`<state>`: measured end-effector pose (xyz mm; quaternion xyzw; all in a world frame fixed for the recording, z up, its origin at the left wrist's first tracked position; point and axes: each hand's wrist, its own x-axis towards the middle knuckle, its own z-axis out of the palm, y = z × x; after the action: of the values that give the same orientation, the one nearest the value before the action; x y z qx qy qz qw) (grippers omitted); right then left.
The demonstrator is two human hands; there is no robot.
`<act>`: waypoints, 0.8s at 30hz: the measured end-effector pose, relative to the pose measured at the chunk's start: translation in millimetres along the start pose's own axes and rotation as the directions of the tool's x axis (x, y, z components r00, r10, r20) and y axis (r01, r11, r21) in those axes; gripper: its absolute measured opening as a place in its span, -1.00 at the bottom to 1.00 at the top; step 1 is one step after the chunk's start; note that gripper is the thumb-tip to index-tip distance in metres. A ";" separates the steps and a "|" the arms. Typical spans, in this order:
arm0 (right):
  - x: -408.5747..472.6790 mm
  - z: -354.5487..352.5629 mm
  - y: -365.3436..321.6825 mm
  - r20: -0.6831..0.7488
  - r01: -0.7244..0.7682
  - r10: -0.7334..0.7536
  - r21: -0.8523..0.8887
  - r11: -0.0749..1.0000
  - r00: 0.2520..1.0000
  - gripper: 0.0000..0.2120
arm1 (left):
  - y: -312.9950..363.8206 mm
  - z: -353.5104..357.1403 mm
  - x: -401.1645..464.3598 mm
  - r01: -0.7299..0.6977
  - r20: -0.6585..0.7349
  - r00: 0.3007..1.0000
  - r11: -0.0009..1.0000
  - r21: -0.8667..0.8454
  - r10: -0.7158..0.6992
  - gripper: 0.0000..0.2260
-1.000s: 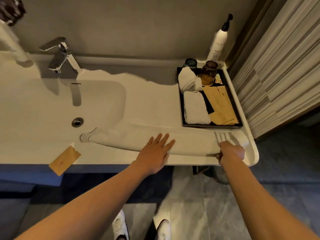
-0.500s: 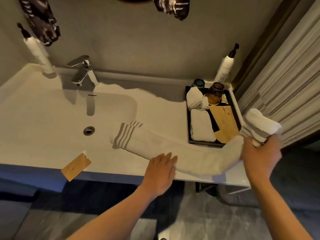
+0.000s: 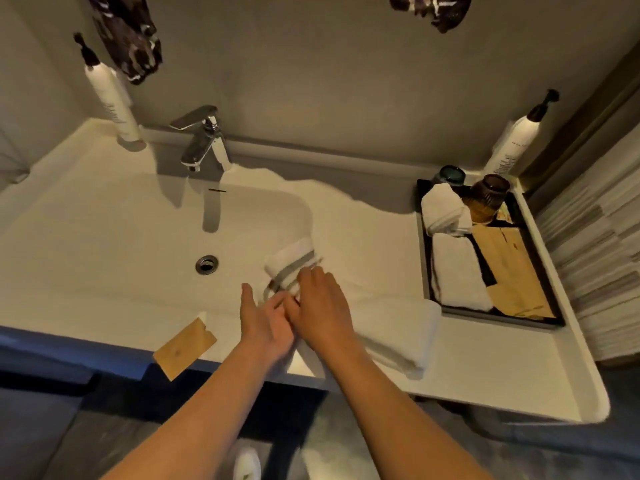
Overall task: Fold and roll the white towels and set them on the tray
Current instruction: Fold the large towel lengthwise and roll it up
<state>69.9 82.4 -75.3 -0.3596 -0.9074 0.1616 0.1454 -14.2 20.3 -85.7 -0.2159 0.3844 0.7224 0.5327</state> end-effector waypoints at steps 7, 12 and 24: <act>-23.8 30.7 26.7 0.105 0.223 -0.234 0.108 0.969 0.967 -0.77 | 21.0 4.0 16.9 -0.296 0.229 0.713 -0.012 0.955 0.663 -0.50; -42.2 -0.5 56.9 0.048 0.134 -0.137 0.055 0.989 0.989 -0.73 | 32.3 -1.2 57.9 -0.159 0.137 0.955 0.065 0.985 0.262 -0.18; -79.0 -54.4 97.2 0.286 -0.831 0.853 0.491 0.260 0.436 -0.47 | 61.2 16.8 56.0 -0.030 0.001 0.993 0.243 0.970 0.118 -0.26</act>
<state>204.7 104.4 -76.4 -0.7268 -0.4784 0.4684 0.1534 -88.8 59.0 -95.9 0.1490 0.7752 0.3502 0.5042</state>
